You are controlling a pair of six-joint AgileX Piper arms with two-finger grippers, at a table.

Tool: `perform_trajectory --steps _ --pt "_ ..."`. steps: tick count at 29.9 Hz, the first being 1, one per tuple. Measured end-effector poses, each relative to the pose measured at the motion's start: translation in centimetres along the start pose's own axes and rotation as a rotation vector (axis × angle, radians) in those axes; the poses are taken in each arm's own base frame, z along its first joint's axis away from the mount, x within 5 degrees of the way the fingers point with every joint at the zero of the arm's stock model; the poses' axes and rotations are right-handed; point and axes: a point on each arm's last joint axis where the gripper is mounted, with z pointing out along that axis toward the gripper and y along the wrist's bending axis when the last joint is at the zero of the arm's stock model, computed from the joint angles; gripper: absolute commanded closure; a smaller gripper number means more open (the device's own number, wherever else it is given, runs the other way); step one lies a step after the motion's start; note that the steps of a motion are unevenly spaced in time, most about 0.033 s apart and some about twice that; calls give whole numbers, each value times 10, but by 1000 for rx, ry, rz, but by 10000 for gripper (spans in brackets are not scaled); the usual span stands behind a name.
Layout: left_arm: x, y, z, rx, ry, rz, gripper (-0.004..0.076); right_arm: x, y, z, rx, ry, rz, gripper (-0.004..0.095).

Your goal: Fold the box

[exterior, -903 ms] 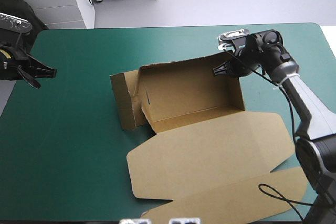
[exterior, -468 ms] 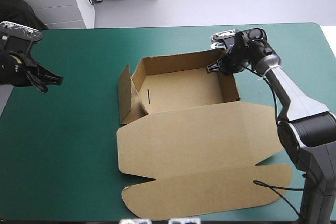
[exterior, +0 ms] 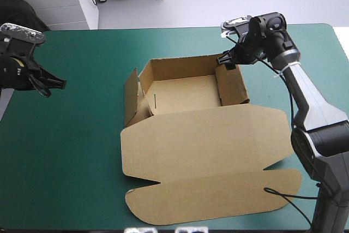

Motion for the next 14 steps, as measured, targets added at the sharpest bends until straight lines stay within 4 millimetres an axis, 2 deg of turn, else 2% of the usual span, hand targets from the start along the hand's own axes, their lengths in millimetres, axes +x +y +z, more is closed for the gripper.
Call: perform_trajectory --steps 4,7,14 --pt "0 0 0 0 1 0 715 2 1 2 -11 10 4 220" --pt "0 0 0 1 2 0 715 8 3 12 -23 50 6 220" --pt "0 0 0 1 5 0 715 30 5 58 -34 206 5 227"
